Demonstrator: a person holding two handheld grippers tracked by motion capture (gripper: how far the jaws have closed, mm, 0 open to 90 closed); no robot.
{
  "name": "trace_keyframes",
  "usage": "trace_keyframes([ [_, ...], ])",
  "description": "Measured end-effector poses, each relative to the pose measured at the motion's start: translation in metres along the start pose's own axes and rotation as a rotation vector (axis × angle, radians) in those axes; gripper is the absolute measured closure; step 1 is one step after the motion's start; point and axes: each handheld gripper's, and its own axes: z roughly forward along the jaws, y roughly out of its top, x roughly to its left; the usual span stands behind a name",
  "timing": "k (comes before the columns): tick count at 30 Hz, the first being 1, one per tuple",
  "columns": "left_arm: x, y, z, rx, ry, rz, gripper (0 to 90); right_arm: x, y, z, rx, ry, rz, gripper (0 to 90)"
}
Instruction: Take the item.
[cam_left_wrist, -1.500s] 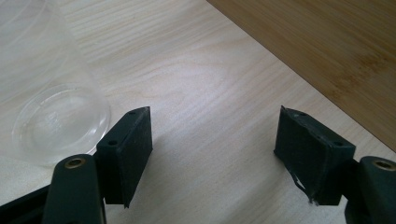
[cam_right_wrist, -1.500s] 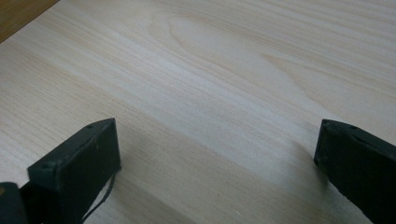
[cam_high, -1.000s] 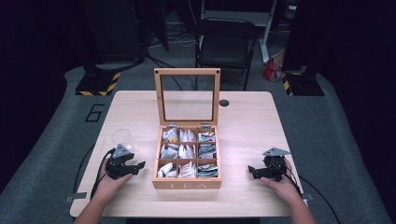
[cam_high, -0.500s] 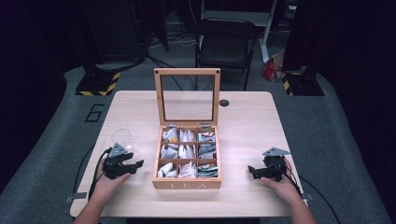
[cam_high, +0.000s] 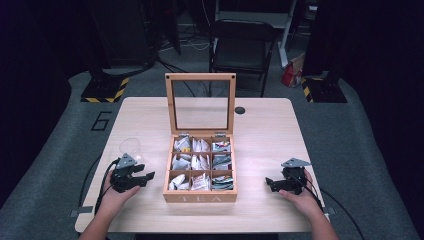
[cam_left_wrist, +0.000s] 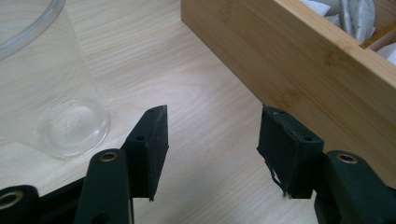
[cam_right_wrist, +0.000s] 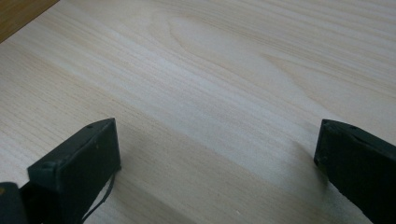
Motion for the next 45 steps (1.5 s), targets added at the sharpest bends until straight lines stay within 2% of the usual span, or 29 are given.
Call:
trace_keyframes([
  [4, -0.002, 0.003, -0.002, -0.004, -0.001, -0.004, 42.7, 0.0, 0.0, 0.0, 0.0, 0.0, 0.0, 0.0],
  [8, -0.003, 0.005, -0.004, -0.028, -0.009, -0.03, 43.5, 0.0, 0.0, 0.0, 0.0, 0.0, 0.0, 0.0],
  [11, -0.002, 0.006, -0.005, -0.015, -0.016, -0.02, 44.6, 0.0, 0.0, 0.0, 0.0, 0.0, 0.0, 0.0],
  [13, -0.004, 0.007, -0.005, -0.029, -0.015, -0.034, 44.8, 0.0, 0.0, 0.0, 0.0, 0.0, 0.0, 0.0],
  [14, -0.003, 0.008, -0.007, -0.023, -0.018, -0.024, 44.8, 0.0, 0.0, 0.0, 0.0, 0.0, 0.0, 0.0],
  [16, -0.005, 0.009, -0.007, -0.031, -0.028, -0.032, 45.6, 0.0, 0.0, 0.0, 0.0, 0.0, 0.0, 0.0],
  [23, -0.012, 0.019, -0.008, -0.039, -0.045, -0.007, 46.9, 0.0, 0.0, 0.0, 0.0, 0.0, 0.0, 0.0],
  [24, -0.012, 0.02, -0.008, -0.041, -0.044, 0.008, 46.9, 0.0, 0.0, 0.0, 0.0, 0.0, 0.0, 0.0],
  [25, -0.013, 0.021, -0.009, -0.044, -0.052, -0.004, 46.8, 0.0, 0.0, 0.0, 0.0, 0.0, 0.0, 0.0],
  [26, -0.014, 0.023, -0.009, -0.045, -0.051, 0.013, 46.9, 0.0, 0.0, 0.0, 0.0, 0.0, 0.0, 0.0],
  [30, -0.016, 0.029, -0.011, -0.046, -0.051, 0.031, 47.5, 0.0, 0.0, 0.0, 0.0, 0.0, 0.0, 0.0],
  [45, -0.022, 0.046, -0.011, -0.059, -0.06, 0.049, 50.2, 0.0, 0.0, 0.0, 0.0, 0.0, 0.0, 0.0],
])
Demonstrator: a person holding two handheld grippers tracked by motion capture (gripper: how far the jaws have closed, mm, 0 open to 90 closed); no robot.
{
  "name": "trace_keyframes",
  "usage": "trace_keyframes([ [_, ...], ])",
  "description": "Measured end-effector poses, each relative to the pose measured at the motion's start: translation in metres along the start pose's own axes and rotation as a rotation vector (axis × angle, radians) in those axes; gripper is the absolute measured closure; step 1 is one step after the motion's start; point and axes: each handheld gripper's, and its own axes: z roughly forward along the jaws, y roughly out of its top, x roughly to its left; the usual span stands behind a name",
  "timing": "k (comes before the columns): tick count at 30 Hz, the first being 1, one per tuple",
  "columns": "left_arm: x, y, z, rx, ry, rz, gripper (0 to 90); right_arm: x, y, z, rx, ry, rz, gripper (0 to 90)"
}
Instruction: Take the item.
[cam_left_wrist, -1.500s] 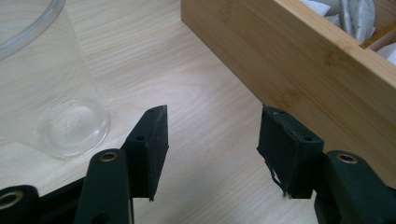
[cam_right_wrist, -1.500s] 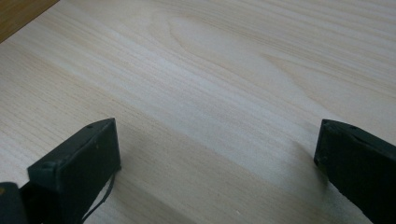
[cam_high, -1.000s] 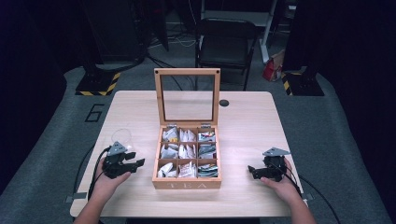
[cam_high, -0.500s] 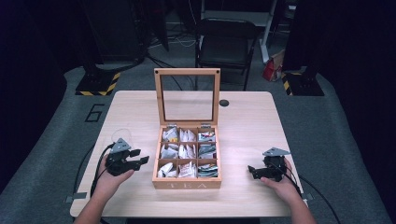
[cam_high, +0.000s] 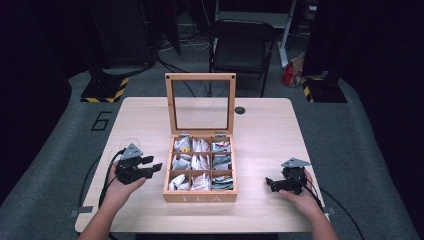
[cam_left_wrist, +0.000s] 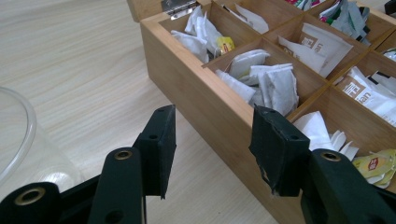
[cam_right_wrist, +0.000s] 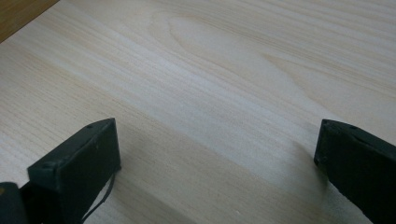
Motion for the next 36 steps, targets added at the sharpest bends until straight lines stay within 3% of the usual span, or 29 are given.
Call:
trace_keyframes([
  [14, -0.01, 0.018, 0.007, -0.019, -0.036, 0.02, 51.1, 0.0, 0.0, 0.0, 0.0, 0.0, 0.0, 0.0],
  [28, -0.02, 0.027, 0.022, -0.015, -0.068, 0.048, 53.5, 0.0, 0.0, 0.0, 0.0, 0.0, 0.0, 0.0],
  [36, -0.023, 0.03, 0.029, -0.015, -0.075, 0.041, 54.9, 0.0, 0.0, 0.0, 0.0, 0.0, 0.0, 0.0],
])
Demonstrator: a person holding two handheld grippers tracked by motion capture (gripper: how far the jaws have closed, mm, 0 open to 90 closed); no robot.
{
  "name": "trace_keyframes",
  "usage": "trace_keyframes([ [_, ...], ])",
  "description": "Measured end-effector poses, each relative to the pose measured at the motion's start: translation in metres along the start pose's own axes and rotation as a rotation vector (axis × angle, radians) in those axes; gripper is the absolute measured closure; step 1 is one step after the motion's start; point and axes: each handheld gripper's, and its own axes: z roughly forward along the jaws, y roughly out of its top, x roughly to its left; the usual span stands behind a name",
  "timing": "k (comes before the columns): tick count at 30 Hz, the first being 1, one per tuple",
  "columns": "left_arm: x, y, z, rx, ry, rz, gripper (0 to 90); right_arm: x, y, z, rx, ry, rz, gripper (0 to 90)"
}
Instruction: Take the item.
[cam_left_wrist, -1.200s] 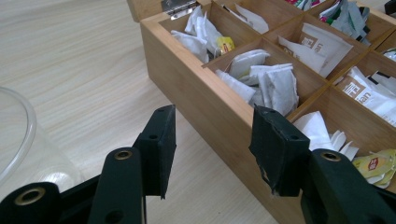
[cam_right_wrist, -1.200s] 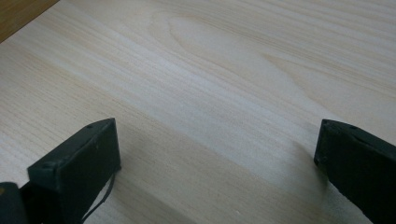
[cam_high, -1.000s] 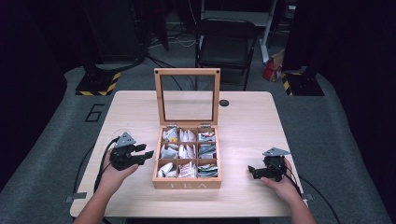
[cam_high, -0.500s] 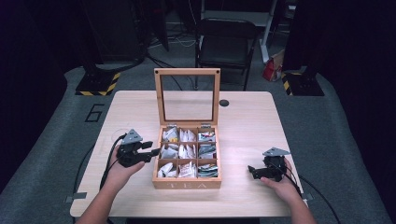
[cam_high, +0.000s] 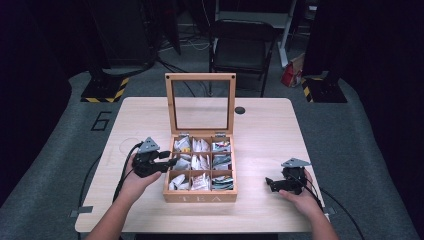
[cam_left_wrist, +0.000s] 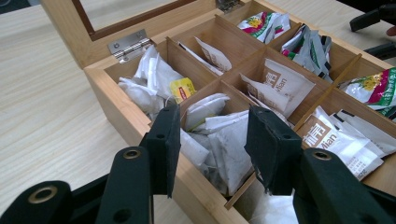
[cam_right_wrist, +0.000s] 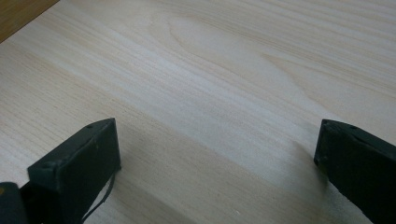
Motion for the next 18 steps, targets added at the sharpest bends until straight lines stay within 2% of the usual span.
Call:
trace_keyframes([
  [2, -0.002, 0.0, 0.003, -0.002, -0.004, -0.01, 54.9, 0.0, 0.0, 0.0, 0.0, 0.0, 0.0, 0.0],
  [3, -0.001, 0.001, 0.004, 0.004, -0.006, -0.002, 54.9, 0.0, 0.0, 0.0, 0.0, 0.0, 0.0, 0.0],
  [4, -0.002, 0.001, 0.005, 0.003, -0.009, -0.014, 54.9, 0.0, 0.0, 0.0, 0.001, 0.0, 0.003, 0.0],
  [5, -0.001, 0.001, 0.006, 0.007, -0.008, -0.002, 54.9, 0.0, 0.0, 0.0, 0.0, 0.0, 0.0, 0.0],
  [11, -0.003, 0.001, 0.013, 0.017, -0.02, -0.001, 57.5, 0.0, 0.0, 0.0, 0.0, 0.0, 0.0, 0.0],
  [12, -0.005, 0.0, 0.015, 0.018, -0.027, -0.021, 57.8, 0.0, 0.0, 0.0, 0.0, 0.0, 0.0, 0.0],
  [13, -0.005, 0.0, 0.016, 0.017, -0.025, -0.018, 58.5, 0.0, 0.0, 0.0, 0.0, 0.0, 0.0, 0.0],
  [18, -0.004, -0.002, 0.02, 0.046, -0.031, -0.02, 63.5, 0.0, 0.0, 0.0, 0.0, 0.0, 0.0, 0.0],
])
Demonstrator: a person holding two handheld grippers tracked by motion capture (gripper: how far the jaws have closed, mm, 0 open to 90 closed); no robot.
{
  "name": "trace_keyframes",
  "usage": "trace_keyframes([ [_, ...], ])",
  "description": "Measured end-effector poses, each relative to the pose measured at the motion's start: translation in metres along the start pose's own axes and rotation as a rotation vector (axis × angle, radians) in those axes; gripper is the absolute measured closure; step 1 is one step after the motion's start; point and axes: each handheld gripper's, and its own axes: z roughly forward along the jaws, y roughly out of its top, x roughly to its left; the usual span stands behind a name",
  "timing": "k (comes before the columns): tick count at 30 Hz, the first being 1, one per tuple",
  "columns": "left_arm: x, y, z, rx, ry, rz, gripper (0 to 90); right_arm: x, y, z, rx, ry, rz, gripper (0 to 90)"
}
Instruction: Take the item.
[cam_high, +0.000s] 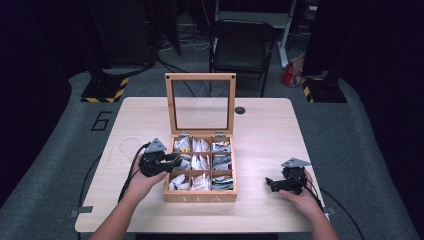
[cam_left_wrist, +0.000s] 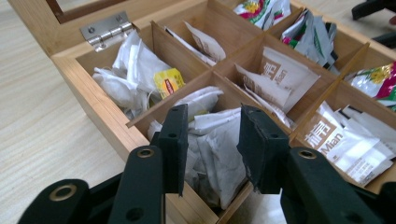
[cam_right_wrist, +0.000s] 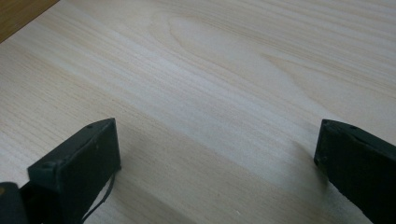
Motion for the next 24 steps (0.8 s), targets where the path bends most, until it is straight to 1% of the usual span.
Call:
trace_keyframes([
  [1, 0.0, 0.0, 0.0, 0.002, -0.003, 0.01, 64.2, 0.0, 0.0, 0.0, 0.001, 0.0, 0.0, 0.0],
  [2, -0.001, 0.0, 0.001, 0.0, -0.01, -0.006, 65.3, 0.0, 0.0, 0.0, 0.002, 0.002, -0.001, 0.0],
  [3, -0.001, 0.0, 0.0, -0.002, -0.009, 0.0, 66.6, 0.0, 0.0, 0.0, 0.0, 0.0, -0.001, 0.0],
  [5, -0.001, 0.0, 0.0, -0.006, -0.013, -0.004, 71.0, 0.0, 0.0, 0.0, 0.0, 0.0, 0.0, 0.0],
  [7, -0.001, 0.0, 0.0, -0.002, -0.023, 0.001, 75.3, 0.0, 0.0, 0.0, 0.0, 0.0, 0.0, 0.0],
  [9, -0.002, 0.0, -0.001, -0.002, -0.041, -0.005, 78.1, 0.0, 0.0, 0.0, 0.0, 0.0, 0.0, 0.0],
  [10, -0.002, 0.0, -0.002, -0.002, -0.042, -0.004, 80.0, 0.0, 0.0, 0.0, 0.0, 0.0, -0.001, 0.0],
  [12, -0.003, 0.0, -0.003, -0.005, -0.04, 0.022, 84.4, 0.0, 0.0, 0.0, 0.0, 0.0, -0.001, 0.0],
  [14, -0.004, 0.0, -0.004, -0.01, -0.037, 0.025, 87.0, 0.0, 0.0, 0.0, 0.001, 0.001, -0.001, 0.0],
  [16, -0.005, 0.0, -0.005, -0.016, -0.035, 0.028, 87.6, 0.0, 0.0, 0.0, 0.0, 0.0, 0.0, 0.0],
  [17, -0.004, 0.001, -0.005, -0.021, -0.033, 0.036, 87.7, 0.0, 0.0, 0.0, 0.0, 0.0, 0.0, 0.0],
  [18, -0.005, 0.001, -0.006, -0.022, -0.036, 0.031, 87.9, 0.0, 0.0, 0.0, 0.001, 0.0, 0.0, 0.0],
  [20, -0.005, 0.001, -0.008, -0.032, -0.027, 0.036, 88.0, 0.0, 0.0, 0.0, 0.0, 0.0, 0.0, 0.0],
  [21, -0.004, 0.001, -0.009, -0.032, -0.033, 0.026, 88.0, 0.0, 0.0, 0.0, 0.001, 0.0, -0.001, 0.0],
  [24, -0.003, 0.001, -0.01, -0.035, -0.03, 0.024, 88.0, 0.0, 0.0, 0.0, 0.002, 0.002, -0.001, 0.0],
])
